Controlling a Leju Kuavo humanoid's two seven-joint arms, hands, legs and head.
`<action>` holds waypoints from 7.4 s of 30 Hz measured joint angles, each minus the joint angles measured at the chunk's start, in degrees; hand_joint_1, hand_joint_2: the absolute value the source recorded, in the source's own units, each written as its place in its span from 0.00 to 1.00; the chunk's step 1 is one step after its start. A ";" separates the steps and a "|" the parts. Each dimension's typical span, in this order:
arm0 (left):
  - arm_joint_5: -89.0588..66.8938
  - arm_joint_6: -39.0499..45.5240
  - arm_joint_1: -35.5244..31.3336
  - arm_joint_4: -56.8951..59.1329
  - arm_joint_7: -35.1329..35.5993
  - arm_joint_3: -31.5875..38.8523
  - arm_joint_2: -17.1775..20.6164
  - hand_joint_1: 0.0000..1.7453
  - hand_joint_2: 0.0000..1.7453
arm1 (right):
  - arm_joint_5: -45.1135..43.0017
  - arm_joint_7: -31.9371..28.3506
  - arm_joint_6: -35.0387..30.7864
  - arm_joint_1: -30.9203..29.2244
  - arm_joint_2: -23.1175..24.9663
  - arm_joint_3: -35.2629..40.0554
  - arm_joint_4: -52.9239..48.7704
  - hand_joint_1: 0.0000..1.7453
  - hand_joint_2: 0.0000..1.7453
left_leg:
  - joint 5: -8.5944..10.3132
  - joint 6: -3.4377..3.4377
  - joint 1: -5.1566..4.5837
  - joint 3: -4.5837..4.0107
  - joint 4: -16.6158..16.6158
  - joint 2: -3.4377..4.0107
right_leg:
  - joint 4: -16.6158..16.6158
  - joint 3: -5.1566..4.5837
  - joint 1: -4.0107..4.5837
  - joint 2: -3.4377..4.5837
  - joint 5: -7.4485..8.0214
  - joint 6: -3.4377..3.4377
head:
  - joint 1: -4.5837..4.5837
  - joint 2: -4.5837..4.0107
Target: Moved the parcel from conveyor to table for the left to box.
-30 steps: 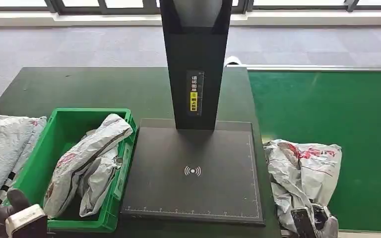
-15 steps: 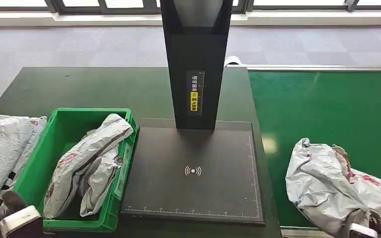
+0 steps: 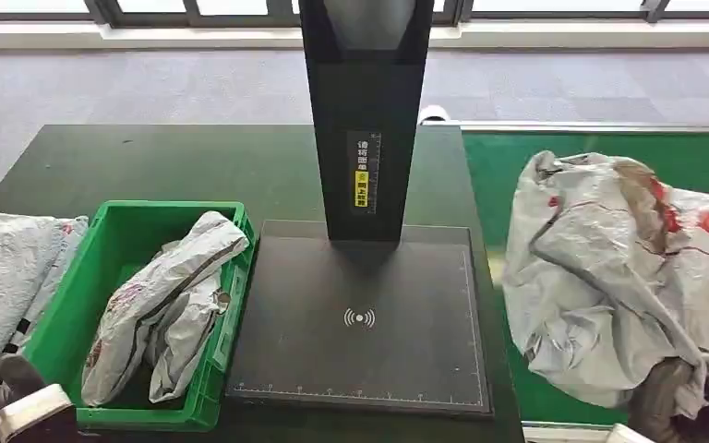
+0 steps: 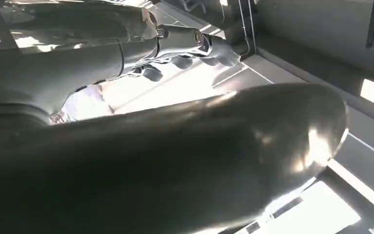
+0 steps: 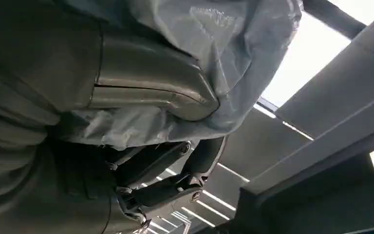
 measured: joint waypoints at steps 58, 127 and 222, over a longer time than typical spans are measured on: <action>16.08 -13.05 -4.60 21.49 0.94 -18.03 3.93 0.00 0.00 | -1.11 6.91 3.06 -7.40 -16.88 44.79 25.97 0.00 1.00 | 0.02 -0.05 -0.01 -0.01 0.01 0.04 | -0.02 -0.10 -0.01 0.04 0.02 -0.01 | 0.00 0.00; -19.06 -16.96 -30.99 75.25 8.28 -48.81 3.50 1.00 1.00 | -1.58 0.07 20.05 -15.97 -13.18 42.93 13.70 0.00 1.00 | 0.14 0.12 -0.03 0.47 0.11 0.00 | -0.06 0.44 -0.10 0.01 0.23 0.21 | 0.02 0.00; -2.80 -2.21 -9.16 27.61 6.56 7.17 2.05 1.00 1.00 | -7.40 0.17 0.02 -12.27 -18.67 45.43 16.28 0.00 1.00 | 0.21 0.07 -0.08 0.02 0.11 0.11 | 0.03 -0.09 -0.09 0.09 0.31 0.13 | 0.02 0.00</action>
